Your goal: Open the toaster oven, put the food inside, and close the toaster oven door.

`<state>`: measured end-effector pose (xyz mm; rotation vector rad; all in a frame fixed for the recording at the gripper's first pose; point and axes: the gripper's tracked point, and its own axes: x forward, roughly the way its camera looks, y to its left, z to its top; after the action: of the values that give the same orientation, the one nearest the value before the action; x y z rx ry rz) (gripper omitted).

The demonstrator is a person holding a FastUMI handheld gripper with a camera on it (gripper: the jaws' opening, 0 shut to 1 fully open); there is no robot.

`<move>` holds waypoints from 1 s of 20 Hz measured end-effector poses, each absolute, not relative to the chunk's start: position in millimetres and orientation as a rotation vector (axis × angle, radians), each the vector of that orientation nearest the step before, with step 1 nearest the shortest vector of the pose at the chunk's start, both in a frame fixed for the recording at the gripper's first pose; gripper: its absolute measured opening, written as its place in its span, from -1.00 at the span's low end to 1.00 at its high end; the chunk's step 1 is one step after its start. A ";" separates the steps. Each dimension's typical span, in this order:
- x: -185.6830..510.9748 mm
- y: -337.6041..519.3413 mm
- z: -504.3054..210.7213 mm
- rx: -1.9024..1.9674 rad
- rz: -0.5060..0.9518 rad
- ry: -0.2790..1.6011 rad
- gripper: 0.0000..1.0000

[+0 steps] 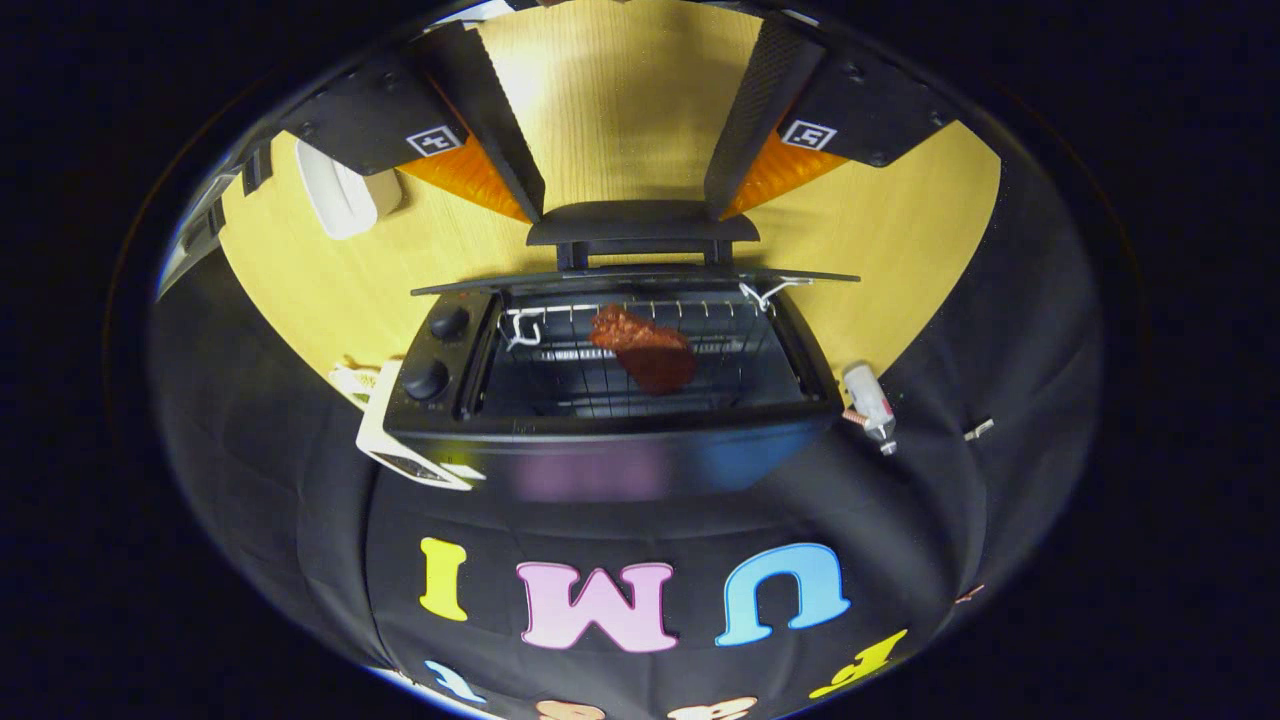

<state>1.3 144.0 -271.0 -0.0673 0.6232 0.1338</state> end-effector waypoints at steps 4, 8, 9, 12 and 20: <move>24.4 154.5 -250.2 -0.057 0.157 0.555 0.98; 42.1 157.9 -234.0 -0.028 0.147 0.491 0.98; 42.5 159.3 -229.7 -0.023 0.150 0.475 0.97; 42.3 160.5 -205.4 -0.026 0.165 0.447 0.97; 39.4 157.3 -101.8 -0.101 0.202 0.249 0.97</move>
<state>39.4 157.3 -101.8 -0.1013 0.2487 0.2024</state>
